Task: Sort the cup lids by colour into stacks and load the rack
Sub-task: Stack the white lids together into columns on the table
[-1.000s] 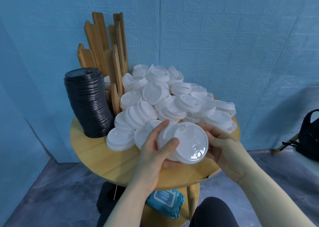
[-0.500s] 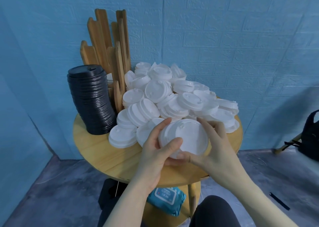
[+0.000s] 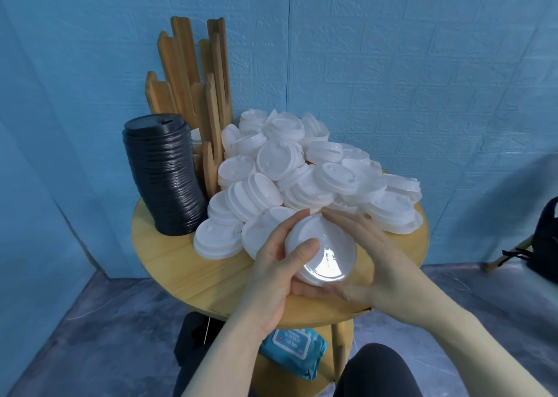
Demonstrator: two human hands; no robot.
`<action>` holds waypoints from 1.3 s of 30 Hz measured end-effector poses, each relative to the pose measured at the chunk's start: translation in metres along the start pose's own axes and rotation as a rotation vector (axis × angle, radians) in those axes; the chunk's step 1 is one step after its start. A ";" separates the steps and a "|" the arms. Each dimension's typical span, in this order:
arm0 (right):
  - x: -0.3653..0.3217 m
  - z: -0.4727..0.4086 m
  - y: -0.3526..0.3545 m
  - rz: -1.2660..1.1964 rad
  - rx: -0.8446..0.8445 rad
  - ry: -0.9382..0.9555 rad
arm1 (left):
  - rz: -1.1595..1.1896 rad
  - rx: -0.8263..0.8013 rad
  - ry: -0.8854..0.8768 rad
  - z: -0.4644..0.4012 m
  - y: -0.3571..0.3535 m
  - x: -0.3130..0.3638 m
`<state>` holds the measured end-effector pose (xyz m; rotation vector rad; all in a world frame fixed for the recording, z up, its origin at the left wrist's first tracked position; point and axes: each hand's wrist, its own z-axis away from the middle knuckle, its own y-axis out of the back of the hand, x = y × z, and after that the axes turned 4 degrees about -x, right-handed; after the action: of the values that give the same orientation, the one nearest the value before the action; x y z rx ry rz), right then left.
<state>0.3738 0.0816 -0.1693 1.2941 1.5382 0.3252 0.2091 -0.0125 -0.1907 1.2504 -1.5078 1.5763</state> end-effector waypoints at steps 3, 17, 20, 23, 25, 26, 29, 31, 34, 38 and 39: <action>-0.002 0.003 -0.008 -0.007 0.051 -0.011 | 0.015 0.010 -0.012 0.000 -0.001 -0.001; 0.001 0.009 -0.024 -0.159 0.164 -0.056 | -0.061 -0.030 -0.036 0.001 -0.004 -0.002; 0.003 0.011 -0.018 -0.187 0.124 -0.087 | -0.062 -0.060 -0.020 0.000 -0.005 -0.003; 0.007 0.013 -0.010 -0.178 0.063 -0.127 | -0.068 -0.054 -0.018 -0.001 -0.003 -0.005; 0.015 0.013 -0.001 -0.099 0.126 -0.182 | -0.050 -0.023 -0.025 -0.003 -0.002 -0.006; 0.022 0.013 0.004 -0.055 0.203 -0.222 | -0.039 -0.007 -0.026 -0.003 -0.002 -0.006; 0.052 0.009 0.024 0.137 0.437 -0.373 | -0.028 0.006 -0.026 -0.004 -0.001 -0.007; 0.073 0.003 0.038 0.244 0.459 -0.546 | -0.024 0.005 -0.024 -0.004 -0.001 -0.008; 0.094 -0.008 0.051 0.241 0.358 -0.723 | -0.025 -0.005 -0.024 -0.005 0.000 -0.008; 0.105 -0.019 0.051 0.164 0.256 -0.772 | -0.037 -0.008 -0.024 -0.005 0.000 -0.009; 0.106 -0.020 0.050 0.167 0.242 -0.770 | -0.040 -0.006 -0.023 -0.005 0.000 -0.009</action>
<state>0.3996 0.1972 -0.1807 1.5021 0.8291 -0.2520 0.2116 -0.0065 -0.1985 1.2917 -1.4916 1.5357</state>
